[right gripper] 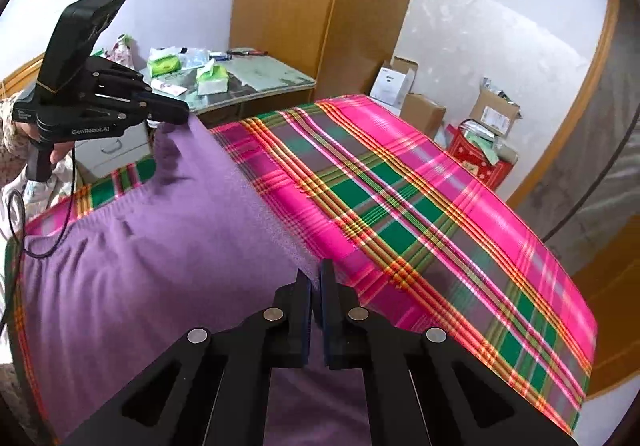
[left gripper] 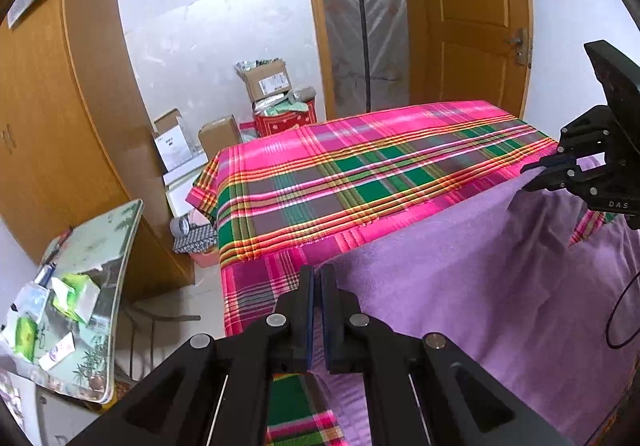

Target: Fold clothes

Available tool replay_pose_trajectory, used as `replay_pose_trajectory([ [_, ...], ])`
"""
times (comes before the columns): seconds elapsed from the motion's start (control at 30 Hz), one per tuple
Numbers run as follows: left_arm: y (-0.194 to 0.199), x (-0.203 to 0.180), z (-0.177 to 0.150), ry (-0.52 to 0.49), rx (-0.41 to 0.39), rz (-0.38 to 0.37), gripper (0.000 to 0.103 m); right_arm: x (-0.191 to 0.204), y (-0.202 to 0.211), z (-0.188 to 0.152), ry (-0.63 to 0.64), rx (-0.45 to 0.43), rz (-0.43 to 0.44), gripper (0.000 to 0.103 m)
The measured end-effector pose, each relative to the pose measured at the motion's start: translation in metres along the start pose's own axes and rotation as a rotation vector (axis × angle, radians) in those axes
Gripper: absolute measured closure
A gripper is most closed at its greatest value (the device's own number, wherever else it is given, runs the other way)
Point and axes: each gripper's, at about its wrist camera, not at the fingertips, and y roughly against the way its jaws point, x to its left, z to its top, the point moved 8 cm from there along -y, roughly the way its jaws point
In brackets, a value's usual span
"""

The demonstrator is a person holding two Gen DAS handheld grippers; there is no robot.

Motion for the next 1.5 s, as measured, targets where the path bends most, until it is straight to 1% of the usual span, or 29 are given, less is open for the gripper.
replay_pose_trajectory([
  [0.17,0.020,-0.005,0.000,-0.025,-0.021,0.011,0.100,0.016,0.028,-0.002,-0.010,-0.022,-0.014,0.099],
  [0.4,0.047,-0.013,-0.006,-0.041,-0.060,0.008,0.100,0.047,0.065,-0.005,0.014,-0.048,-0.024,0.099],
  [0.6,0.067,-0.025,-0.017,-0.078,-0.065,0.022,0.100,0.070,0.088,-0.015,0.012,-0.063,-0.021,0.099],
  [0.83,0.087,-0.032,-0.038,-0.060,-0.069,0.024,0.100,0.096,0.102,-0.026,0.006,-0.076,-0.011,0.099],
  [1.13,0.109,-0.042,-0.061,-0.063,-0.071,0.026,0.100,0.126,0.120,-0.045,0.016,-0.094,0.000,0.099],
  [1.4,0.116,-0.057,-0.092,-0.035,-0.048,0.010,0.100,0.146,0.120,-0.069,0.015,-0.082,0.009,0.099],
  [1.5,0.118,-0.062,-0.105,-0.024,-0.041,0.006,0.100,0.151,0.118,-0.080,-0.003,-0.073,0.023,0.099],
])
